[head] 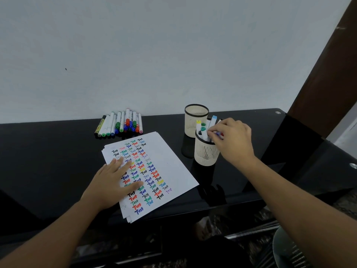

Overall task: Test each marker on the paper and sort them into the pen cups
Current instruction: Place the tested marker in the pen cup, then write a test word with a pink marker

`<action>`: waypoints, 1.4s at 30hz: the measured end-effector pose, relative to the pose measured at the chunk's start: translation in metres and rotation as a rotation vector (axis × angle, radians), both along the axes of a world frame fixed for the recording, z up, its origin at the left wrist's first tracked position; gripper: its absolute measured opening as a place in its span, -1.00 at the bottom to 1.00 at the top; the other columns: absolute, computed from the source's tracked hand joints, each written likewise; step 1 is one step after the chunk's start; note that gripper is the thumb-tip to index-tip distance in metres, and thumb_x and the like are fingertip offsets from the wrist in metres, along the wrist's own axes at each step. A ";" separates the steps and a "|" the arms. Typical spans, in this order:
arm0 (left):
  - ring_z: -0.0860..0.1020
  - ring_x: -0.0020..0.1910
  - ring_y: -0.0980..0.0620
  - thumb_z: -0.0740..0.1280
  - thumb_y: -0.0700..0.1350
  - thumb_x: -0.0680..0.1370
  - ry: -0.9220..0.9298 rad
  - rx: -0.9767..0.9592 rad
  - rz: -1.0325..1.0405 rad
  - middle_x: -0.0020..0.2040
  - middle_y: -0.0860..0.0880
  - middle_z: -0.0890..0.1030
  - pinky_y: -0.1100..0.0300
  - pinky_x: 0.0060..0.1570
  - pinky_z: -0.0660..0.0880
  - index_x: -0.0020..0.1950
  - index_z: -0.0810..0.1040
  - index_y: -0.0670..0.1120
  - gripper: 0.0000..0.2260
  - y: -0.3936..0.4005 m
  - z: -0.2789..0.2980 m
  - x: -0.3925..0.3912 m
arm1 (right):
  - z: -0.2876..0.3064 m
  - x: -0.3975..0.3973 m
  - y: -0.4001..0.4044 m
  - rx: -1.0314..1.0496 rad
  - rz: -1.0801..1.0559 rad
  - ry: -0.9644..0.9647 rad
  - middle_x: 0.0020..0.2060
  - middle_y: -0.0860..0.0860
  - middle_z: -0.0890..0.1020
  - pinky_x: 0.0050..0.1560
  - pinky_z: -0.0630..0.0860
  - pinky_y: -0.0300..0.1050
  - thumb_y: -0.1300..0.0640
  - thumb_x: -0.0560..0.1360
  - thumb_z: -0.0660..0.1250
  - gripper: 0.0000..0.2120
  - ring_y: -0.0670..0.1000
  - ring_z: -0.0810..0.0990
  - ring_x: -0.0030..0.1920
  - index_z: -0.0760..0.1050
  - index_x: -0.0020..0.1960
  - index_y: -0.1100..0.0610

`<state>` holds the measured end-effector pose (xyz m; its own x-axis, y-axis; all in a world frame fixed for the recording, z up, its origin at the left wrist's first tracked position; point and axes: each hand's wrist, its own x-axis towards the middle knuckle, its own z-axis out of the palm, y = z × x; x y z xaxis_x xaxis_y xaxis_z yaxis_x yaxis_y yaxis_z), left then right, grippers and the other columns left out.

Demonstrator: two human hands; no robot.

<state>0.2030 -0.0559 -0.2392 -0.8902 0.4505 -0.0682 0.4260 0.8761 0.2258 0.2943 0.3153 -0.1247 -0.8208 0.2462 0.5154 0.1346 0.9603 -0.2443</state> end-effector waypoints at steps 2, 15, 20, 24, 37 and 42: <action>-0.15 0.64 0.08 -0.13 0.71 0.31 0.000 0.001 -0.003 0.67 0.10 -0.11 -0.02 0.61 -0.12 0.65 -0.06 0.21 0.02 0.000 0.000 0.000 | -0.001 0.002 0.000 -0.013 -0.001 -0.001 0.13 -0.09 0.61 0.35 0.27 0.09 -0.07 0.62 0.36 -0.85 0.00 0.50 0.16 0.70 0.11 -0.14; 0.02 0.63 -0.04 0.11 0.64 0.34 -0.095 0.076 0.059 0.67 0.03 0.04 -0.11 0.57 0.03 0.63 0.14 0.20 -0.05 0.001 0.015 -0.007 | 0.023 -0.022 -0.042 -0.023 0.171 0.261 -0.02 -0.13 0.59 0.14 0.22 -0.10 -0.03 0.63 0.35 -0.87 -0.01 0.53 0.03 0.67 0.08 -0.11; 0.08 0.61 -0.08 0.17 0.57 0.38 -0.063 0.071 0.123 0.65 0.03 0.12 -0.16 0.54 0.13 0.63 0.19 0.16 -0.10 -0.002 0.028 -0.023 | 0.017 -0.046 -0.085 0.055 0.289 0.180 -0.13 -0.12 0.62 0.06 0.29 -0.01 -0.02 0.63 0.32 -0.86 0.03 0.56 -0.02 0.66 0.07 -0.09; 0.05 0.63 -0.08 0.08 0.60 0.38 -0.040 -0.014 0.125 0.67 0.00 0.06 -0.14 0.57 0.08 0.64 0.15 0.16 -0.08 -0.011 0.031 -0.037 | -0.004 -0.069 -0.112 0.101 0.364 -0.071 -0.03 -0.11 0.60 0.14 0.38 0.04 -0.08 0.67 0.25 -0.79 0.03 0.54 0.05 0.60 0.22 -0.14; -0.01 0.63 0.03 0.04 0.58 0.44 0.014 0.079 0.142 0.66 0.08 0.07 -0.06 0.57 -0.13 0.62 0.15 0.24 -0.19 -0.024 0.005 -0.043 | -0.067 -0.191 -0.146 0.010 0.387 -0.541 0.40 0.10 0.42 0.28 0.45 0.11 -0.06 0.72 0.13 -0.63 0.14 0.45 0.34 0.35 0.52 -0.21; -0.01 0.62 0.05 0.05 0.60 0.42 0.024 0.126 0.149 0.65 0.10 0.09 -0.05 0.57 -0.13 0.59 0.19 0.27 -0.20 -0.024 0.001 -0.045 | -0.079 -0.223 -0.149 0.112 0.377 -0.569 0.42 0.09 0.42 0.35 0.43 0.19 -0.12 0.71 0.11 -0.58 0.16 0.41 0.38 0.32 0.56 -0.21</action>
<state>0.1583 -0.0802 -0.2378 -0.9485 0.3167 0.0026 0.3000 0.8955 0.3289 0.0715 0.1659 -0.2039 -0.9902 -0.1386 -0.0149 -0.1354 0.9821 -0.1311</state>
